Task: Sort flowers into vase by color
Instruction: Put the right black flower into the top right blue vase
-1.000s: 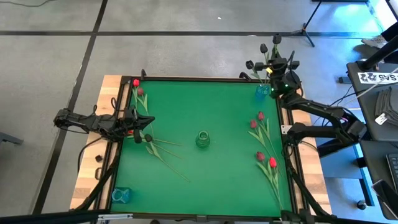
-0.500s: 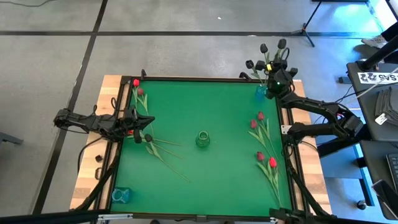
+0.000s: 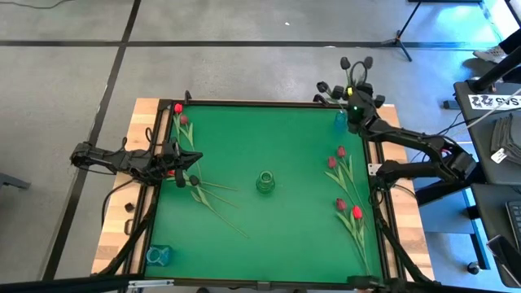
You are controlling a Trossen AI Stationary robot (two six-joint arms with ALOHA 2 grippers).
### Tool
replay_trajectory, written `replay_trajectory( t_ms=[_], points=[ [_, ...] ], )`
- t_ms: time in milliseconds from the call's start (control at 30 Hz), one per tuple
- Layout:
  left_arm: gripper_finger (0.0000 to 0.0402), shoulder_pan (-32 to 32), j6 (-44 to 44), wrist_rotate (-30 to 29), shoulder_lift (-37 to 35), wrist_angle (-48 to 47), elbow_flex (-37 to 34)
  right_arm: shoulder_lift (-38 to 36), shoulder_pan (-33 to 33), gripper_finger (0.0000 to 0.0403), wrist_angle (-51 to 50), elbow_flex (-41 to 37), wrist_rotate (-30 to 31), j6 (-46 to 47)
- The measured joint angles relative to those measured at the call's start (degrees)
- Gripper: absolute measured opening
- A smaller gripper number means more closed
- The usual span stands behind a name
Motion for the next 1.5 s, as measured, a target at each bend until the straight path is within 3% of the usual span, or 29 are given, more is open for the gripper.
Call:
replay_trajectory(
  t_ms=[300, 667, 867, 1000, 1300, 1500],
  points=[
    [0.0011, 0.0, 0.0, 0.0, 0.0, 0.0, 0.0, -10.3, 0.0, 0.02, -15.0, 0.0, -8.3, 4.2],
    [0.0011, 0.0, 0.0, 0.0, 0.0, 0.0, 0.0, -21.5, 0.0, 0.0187, -28.1, 0.0, -20.0, 5.7],
    [0.0011, 0.0, 0.0, 0.0, 0.0, 0.0, 0.0, -27.2, 1.0, 0.0176, -33.1, 0.0, -31.7, 5.3],
    [0.0011, 0.0, 0.0, 0.0, 0.0, 0.0, 0.0, -28.4, 7.0, 0.0166, -37.1, 0.0, -34.3, 4.5],
    [0.0011, 0.0, 0.0, 0.0, 0.0, 0.0, 0.0, -28.3, 25.4, 0.0154, -40.2, 0.0, -30.8, 3.7],
    [0.0011, 0.0, 0.0, 0.0, 0.0, 0.0, 0.0, -27.1, 37.7, 0.0154, -49.6, 0.0, -32.4, 8.9]
  ],
)
